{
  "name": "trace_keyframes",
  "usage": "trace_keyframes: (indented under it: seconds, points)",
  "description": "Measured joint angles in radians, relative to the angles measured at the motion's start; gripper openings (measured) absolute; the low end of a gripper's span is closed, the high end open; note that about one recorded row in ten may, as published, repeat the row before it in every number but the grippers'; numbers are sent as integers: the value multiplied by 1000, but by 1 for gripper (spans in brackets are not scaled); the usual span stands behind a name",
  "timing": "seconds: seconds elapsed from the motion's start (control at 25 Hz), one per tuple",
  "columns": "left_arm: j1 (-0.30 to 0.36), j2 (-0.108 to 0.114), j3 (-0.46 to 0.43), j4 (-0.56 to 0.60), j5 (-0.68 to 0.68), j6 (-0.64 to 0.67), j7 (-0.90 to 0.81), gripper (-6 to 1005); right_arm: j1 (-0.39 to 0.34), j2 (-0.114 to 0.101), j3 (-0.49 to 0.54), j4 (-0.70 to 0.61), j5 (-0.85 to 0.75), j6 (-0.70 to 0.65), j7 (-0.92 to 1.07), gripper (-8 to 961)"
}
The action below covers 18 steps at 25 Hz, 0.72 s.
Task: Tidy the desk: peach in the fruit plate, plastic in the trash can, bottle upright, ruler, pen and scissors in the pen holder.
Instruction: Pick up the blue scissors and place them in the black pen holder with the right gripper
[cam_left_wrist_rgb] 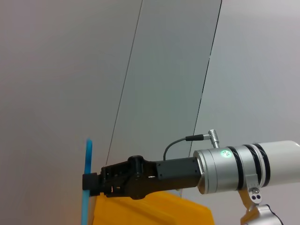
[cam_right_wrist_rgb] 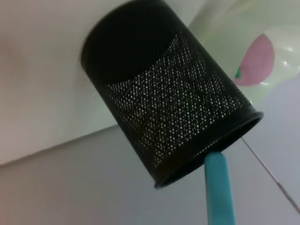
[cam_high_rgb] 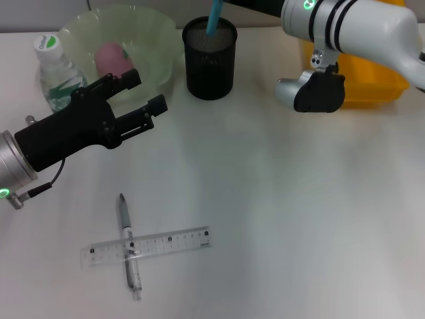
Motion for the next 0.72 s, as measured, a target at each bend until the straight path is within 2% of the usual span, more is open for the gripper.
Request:
trace_keyframes:
  seconds: [0.68,0.72]
  points:
    - [34,4,0,10,-50,38,8,766,-24,0,-51,-34,5,5,-3,303]
    - [36,4,0,10,-56,42,12,766,-24,0,-51,-34,5,5,-3,332]
